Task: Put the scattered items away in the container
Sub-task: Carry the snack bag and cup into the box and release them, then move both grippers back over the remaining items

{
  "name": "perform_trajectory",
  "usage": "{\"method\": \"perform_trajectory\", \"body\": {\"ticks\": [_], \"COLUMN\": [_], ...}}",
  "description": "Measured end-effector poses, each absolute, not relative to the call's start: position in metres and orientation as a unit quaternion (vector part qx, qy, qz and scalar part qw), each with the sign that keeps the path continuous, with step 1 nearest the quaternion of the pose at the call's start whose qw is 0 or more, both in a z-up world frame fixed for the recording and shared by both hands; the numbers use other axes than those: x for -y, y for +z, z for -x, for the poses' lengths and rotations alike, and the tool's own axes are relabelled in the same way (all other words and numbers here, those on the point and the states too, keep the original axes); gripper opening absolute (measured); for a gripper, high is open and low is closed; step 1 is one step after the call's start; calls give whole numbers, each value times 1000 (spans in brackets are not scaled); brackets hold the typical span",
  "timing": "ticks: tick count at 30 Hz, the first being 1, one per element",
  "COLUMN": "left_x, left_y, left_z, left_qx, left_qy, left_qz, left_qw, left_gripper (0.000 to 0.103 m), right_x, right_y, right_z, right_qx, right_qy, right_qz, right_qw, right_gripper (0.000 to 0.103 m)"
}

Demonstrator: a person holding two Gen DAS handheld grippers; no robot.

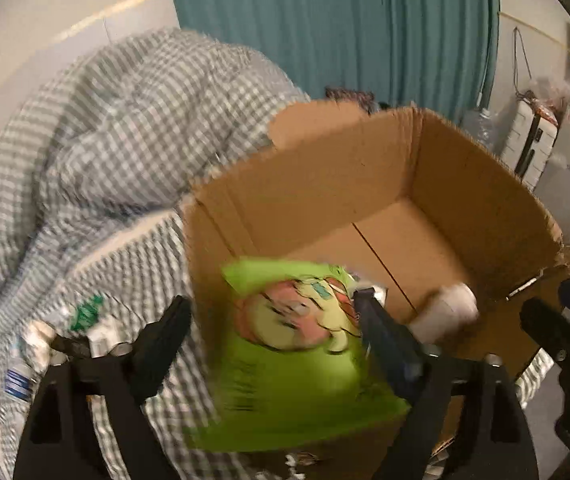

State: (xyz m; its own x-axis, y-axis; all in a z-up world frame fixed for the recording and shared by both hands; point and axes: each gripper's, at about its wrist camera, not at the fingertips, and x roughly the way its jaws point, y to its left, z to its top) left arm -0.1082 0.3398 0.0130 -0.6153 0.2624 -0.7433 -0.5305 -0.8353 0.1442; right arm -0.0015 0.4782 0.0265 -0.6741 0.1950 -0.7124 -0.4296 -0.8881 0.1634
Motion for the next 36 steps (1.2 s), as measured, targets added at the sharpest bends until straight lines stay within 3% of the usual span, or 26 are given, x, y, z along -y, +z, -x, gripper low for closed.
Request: {"method": "perform_trajectory", "body": {"ticks": [2,9,24,36], "left_x": [-333,-277,-71,60], "left_y": [25,37,1,-11], "left_z": [105,112,96,88], "left_qx": [-174,-146,-92,-41], "left_qy": [890,900,895,892], "left_qz": [360,373,437,446], "left_qw": [219,172,22,-61], "left_gripper": [103,103,103,103], "right_x": [-476,-457,-326,-218], "right_y": [26,36,55,32], "right_z": [2,-2,5,33], "right_qx": [-157,-151,-87,-48], "right_qy": [900,906,925,917], "right_qz": [366,360,364,396], "right_qw": [178,167,68,-8], "right_gripper": [68,68,71,71]}}
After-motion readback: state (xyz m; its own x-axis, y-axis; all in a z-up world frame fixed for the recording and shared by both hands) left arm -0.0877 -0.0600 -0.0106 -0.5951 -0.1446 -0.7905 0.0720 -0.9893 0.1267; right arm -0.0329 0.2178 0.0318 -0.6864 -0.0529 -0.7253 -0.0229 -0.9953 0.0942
